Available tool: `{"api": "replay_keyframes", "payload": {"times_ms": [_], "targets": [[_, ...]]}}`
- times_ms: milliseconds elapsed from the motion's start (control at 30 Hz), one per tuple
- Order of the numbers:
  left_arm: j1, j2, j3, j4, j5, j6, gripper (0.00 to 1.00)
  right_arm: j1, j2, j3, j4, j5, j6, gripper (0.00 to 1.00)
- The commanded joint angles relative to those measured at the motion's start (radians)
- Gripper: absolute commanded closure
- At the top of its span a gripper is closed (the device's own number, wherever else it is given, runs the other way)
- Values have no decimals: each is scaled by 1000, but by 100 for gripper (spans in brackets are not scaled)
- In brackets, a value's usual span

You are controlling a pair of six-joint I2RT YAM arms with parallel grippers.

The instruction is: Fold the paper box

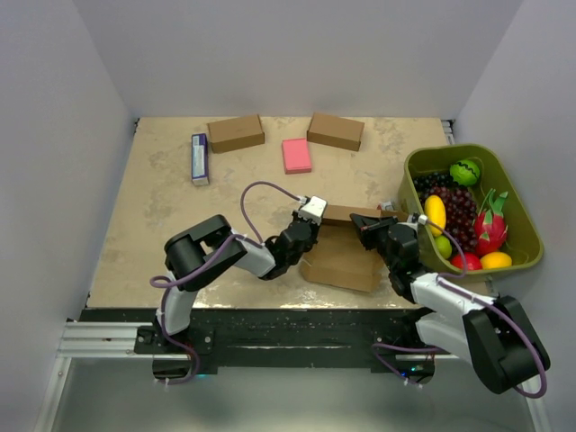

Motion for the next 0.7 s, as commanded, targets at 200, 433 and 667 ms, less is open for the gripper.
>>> {"api": "replay_keyframes", "payload": {"times_ms": [200,433,667], "targets": [[37,42,15,-172,-217,-6,76,-11,-25,-34,-168,37,29,100],[31,32,6,-125,-162,-42,73,-12,-59,-40,-191,47,29,100],[7,-19,-79,10,65,-102,30,-11,-60,-44,-188,43,29,100]]}}
